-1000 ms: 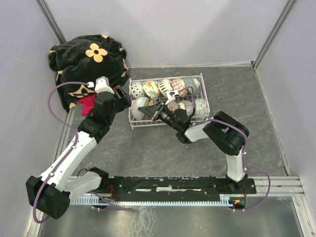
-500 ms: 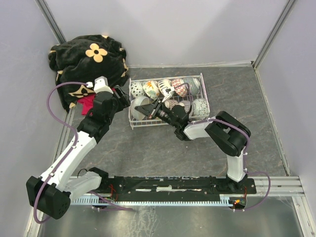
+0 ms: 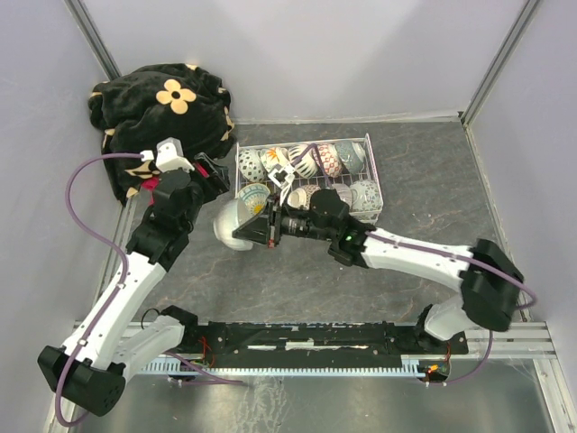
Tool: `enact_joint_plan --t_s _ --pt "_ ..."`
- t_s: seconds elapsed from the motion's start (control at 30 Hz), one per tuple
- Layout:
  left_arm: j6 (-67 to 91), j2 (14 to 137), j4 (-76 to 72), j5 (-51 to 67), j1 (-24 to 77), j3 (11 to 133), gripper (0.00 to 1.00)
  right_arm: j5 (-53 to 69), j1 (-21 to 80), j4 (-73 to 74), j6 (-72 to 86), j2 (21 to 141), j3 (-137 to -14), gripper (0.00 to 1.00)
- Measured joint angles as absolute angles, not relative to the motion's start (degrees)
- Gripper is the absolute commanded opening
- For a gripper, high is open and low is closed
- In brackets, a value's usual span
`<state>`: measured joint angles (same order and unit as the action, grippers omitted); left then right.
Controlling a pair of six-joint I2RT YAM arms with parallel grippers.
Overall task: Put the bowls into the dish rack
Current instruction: Place the bowl at the center of the board.
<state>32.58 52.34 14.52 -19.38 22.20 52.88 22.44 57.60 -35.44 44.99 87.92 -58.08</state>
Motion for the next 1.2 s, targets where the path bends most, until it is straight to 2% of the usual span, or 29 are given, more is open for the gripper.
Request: enact_joint_plan --t_s 0.13,0.33,0.53,0.7,0.77,0.87,1.03,1.1,1.2 --pt "32.6 51.9 15.0 -19.4 22.2 53.3 0.76 18.2 59.4 -12.2 35.1 80.1 -60.7 0.02" --pt "32.5 51.5 16.2 -19.4 22.2 54.1 0.76 8.4 64.3 13.0 26.6 73.9 -61.5 0.02" --pt "32.5 51.4 17.2 -19.4 22.2 54.7 0.76 -3.6 70.2 26.1 24.6 74.0 -56.5 0.02" --pt "32.5 51.4 17.6 -19.4 22.2 54.8 0.76 -11.4 71.7 31.2 24.7 79.8 -55.2 0.02" --pt "32.5 51.4 17.6 -19.4 22.2 54.8 0.76 -13.7 71.7 31.1 24.7 82.8 -55.2 0.08" --pt "32.5 51.4 17.7 -19.4 22.2 54.8 0.76 -16.5 71.7 30.9 24.5 88.4 -56.2 0.31" --pt "32.5 51.3 17.7 -19.4 22.1 54.8 0.76 -17.4 71.8 31.4 24.7 90.7 -58.2 0.55" --pt "32.5 51.3 18.0 -19.4 21.9 55.0 0.76 -17.5 71.8 32.8 24.4 90.1 -59.8 0.6" --pt "32.5 51.1 18.1 -19.4 21.9 55.6 0.77 -17.9 71.9 36.0 23.0 86.0 -64.0 0.6"
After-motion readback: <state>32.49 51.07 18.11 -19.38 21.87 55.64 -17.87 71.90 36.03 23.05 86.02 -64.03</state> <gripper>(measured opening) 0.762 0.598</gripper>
